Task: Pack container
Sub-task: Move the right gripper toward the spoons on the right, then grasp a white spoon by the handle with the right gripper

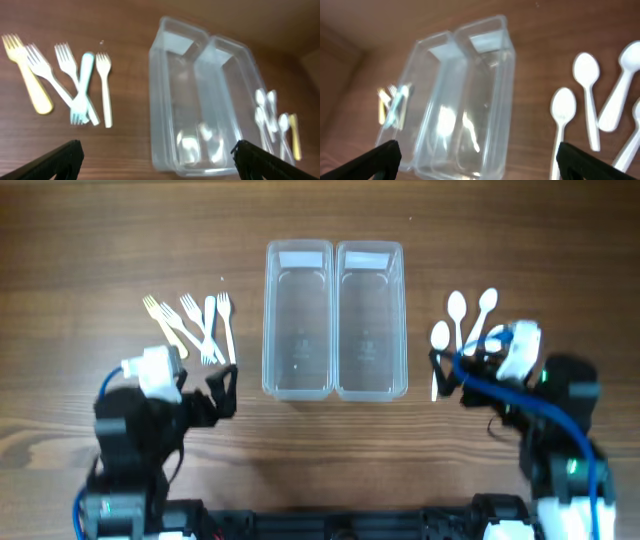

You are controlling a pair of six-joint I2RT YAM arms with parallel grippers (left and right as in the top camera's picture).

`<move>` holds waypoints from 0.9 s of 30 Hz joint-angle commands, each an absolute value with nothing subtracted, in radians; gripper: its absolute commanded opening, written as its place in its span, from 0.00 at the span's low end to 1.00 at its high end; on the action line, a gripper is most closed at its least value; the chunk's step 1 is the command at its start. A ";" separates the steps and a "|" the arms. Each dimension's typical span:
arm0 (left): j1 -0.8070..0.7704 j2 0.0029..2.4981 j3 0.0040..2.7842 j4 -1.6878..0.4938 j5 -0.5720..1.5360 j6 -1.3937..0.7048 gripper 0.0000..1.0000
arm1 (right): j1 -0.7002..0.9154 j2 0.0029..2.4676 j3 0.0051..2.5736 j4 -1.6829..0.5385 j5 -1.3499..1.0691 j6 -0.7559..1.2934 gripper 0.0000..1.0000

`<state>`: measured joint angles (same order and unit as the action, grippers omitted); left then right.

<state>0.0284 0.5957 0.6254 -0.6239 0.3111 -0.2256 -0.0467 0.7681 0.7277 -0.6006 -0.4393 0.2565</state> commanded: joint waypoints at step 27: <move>0.031 1.186 0.892 -0.805 0.028 -0.108 1.00 | 0.001 1.760 1.171 -0.921 -0.167 0.282 0.60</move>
<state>0.0284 1.1820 0.8692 -0.8062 0.0452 -0.1242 -0.0231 1.7279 1.1561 -0.9268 -0.2447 0.2291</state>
